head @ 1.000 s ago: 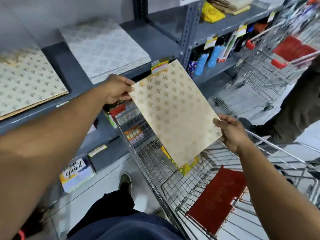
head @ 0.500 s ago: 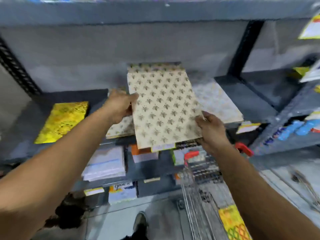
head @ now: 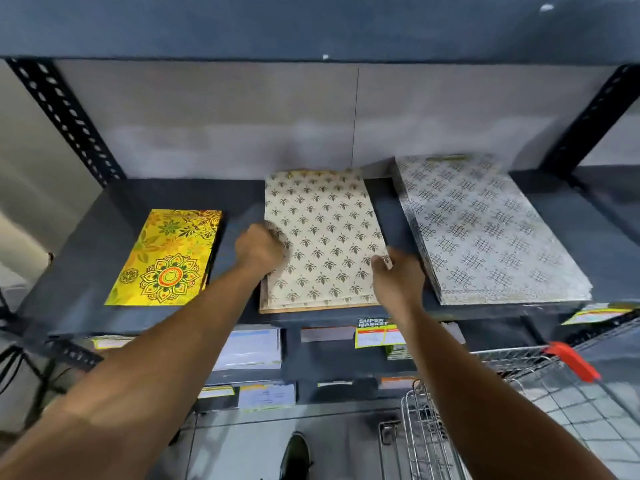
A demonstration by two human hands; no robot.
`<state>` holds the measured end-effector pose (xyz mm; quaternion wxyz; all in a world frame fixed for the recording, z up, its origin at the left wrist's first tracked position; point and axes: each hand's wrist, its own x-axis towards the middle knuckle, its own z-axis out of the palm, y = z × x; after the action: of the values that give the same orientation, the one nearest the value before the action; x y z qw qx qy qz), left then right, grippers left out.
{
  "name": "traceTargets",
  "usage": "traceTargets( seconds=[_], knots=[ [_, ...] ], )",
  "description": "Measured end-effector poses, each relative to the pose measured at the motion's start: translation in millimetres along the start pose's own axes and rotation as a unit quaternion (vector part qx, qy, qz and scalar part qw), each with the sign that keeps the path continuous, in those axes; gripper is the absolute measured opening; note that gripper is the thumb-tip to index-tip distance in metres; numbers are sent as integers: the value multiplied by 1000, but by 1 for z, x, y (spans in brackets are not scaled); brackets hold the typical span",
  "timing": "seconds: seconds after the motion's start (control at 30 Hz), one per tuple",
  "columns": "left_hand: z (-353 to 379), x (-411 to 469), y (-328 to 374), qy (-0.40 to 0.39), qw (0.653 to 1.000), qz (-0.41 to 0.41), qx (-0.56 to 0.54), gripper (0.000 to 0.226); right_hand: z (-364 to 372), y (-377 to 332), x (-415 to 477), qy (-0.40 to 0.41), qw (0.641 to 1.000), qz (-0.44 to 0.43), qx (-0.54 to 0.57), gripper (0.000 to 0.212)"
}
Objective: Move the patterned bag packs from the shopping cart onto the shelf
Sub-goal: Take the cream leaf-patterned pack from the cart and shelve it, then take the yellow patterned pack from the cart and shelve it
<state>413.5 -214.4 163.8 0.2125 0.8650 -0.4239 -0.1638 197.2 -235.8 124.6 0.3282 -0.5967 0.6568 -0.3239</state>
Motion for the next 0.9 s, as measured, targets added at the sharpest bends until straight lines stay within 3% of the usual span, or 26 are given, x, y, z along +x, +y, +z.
traceTargets(
  seconds=[0.27,0.37,0.43,0.5,0.57,0.7,0.77,0.83,0.9],
  knots=[
    [8,5,-12,26,999,-18,-26,33,12,19,0,8,994,-84,-70,39],
    [1,-3,-6,49,998,-4,25,37,6,14,-5,23,992,-101,-67,40],
    [-2,-15,1,117,989,72,51,50,-13,7,-13,47,991,-124,-34,46],
    [3,-38,23,180,956,221,71,54,-49,10,-24,87,987,-132,-4,41],
    [18,-66,51,180,924,331,62,54,-90,26,-35,139,975,-173,9,37],
    [98,-162,105,26,875,481,42,53,-190,117,-70,202,965,-157,-63,33],
    [152,-222,113,-125,829,542,68,51,-228,173,-99,199,972,-81,-91,31],
    [203,-280,113,-293,810,500,87,47,-257,226,-129,167,978,3,-125,29],
    [248,-324,110,-414,800,417,120,44,-271,275,-153,114,978,76,-157,28]
  ],
)
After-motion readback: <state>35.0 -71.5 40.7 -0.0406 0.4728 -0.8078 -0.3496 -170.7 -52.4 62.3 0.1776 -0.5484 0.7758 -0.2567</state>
